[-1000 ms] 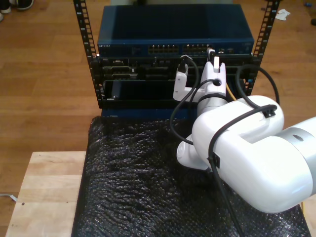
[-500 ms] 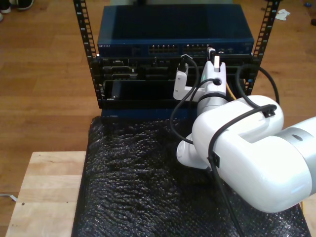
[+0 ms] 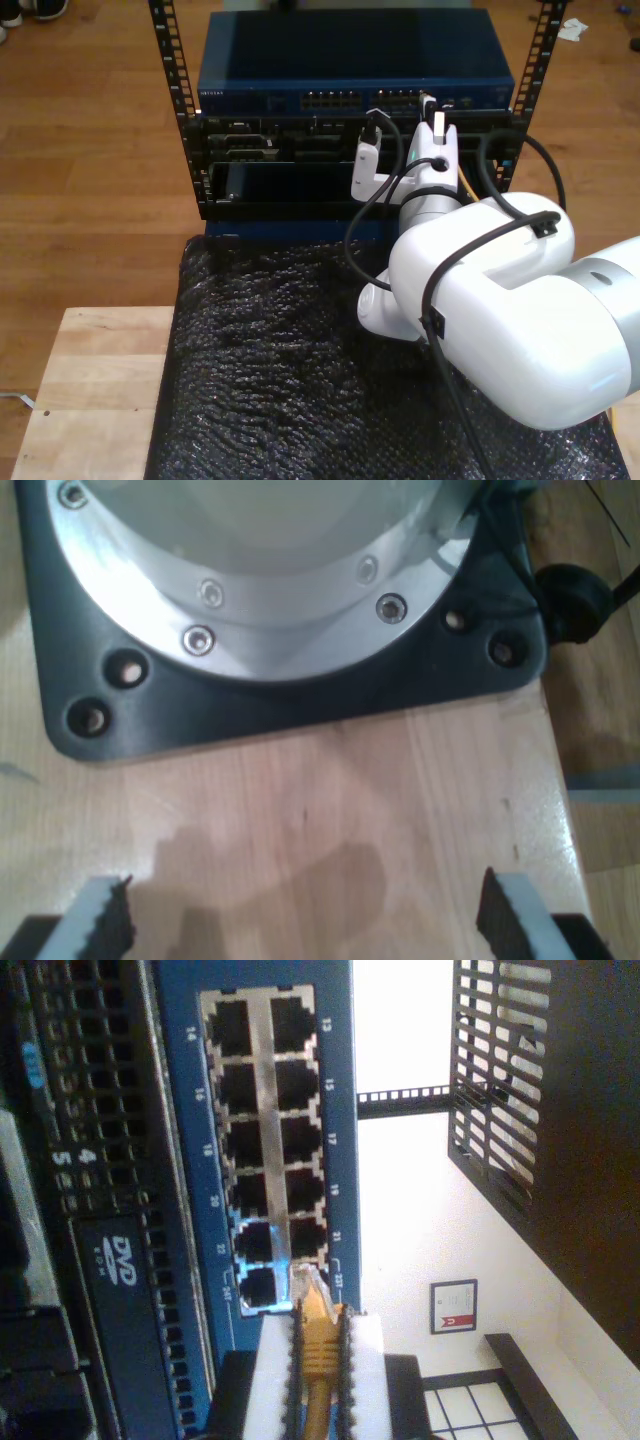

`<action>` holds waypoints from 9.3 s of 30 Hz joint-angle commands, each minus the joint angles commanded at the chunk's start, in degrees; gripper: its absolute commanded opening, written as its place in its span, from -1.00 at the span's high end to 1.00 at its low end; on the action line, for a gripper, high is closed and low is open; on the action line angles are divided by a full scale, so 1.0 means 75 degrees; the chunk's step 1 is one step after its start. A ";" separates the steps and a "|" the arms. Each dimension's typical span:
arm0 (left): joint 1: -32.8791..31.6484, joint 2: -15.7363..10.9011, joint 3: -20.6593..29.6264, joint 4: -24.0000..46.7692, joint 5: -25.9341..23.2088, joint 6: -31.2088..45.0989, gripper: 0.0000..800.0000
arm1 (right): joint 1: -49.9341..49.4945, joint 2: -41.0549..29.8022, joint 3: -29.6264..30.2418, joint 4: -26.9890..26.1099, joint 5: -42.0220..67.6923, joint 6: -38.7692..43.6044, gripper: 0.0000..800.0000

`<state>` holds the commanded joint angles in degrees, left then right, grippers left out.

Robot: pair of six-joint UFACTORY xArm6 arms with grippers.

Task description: Grab the cable and plug it in

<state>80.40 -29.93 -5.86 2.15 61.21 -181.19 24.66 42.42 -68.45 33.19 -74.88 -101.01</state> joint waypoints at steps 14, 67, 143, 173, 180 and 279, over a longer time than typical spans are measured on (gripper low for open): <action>0.0000 0.0000 0.0000 0.0000 0.0000 0.0000 -1.00 | 0.0000 0.0152 -0.0188 0.0000 0.0000 -0.0012 1.00; 0.0000 0.0000 0.0000 0.0000 0.0000 0.0000 -1.00 | -0.0059 0.0141 -0.0176 0.0000 -0.0035 0.0000 1.00; 0.0000 0.0000 0.0000 0.0000 0.0000 0.0000 -1.00 | -0.0117 0.0328 -0.0504 -0.0152 0.0117 0.0000 1.00; 0.0000 0.0000 0.0000 0.0000 0.0000 0.0000 -1.00 | 0.0059 -0.0164 0.0129 -0.0340 0.0129 0.0422 0.18; 0.0000 0.0000 -0.0012 0.0000 0.0000 0.0000 -1.00 | 0.0223 -0.0703 0.0715 -0.0340 0.0176 0.0434 0.11; 0.0000 0.0000 -0.0012 0.0000 0.0000 0.0000 -1.00 | -1.3128 -1.0374 0.5298 -0.2391 1.9434 -0.8756 -0.99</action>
<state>80.40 -29.93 -5.95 2.15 61.21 -181.19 -73.80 -35.38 -28.71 15.25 70.88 -166.68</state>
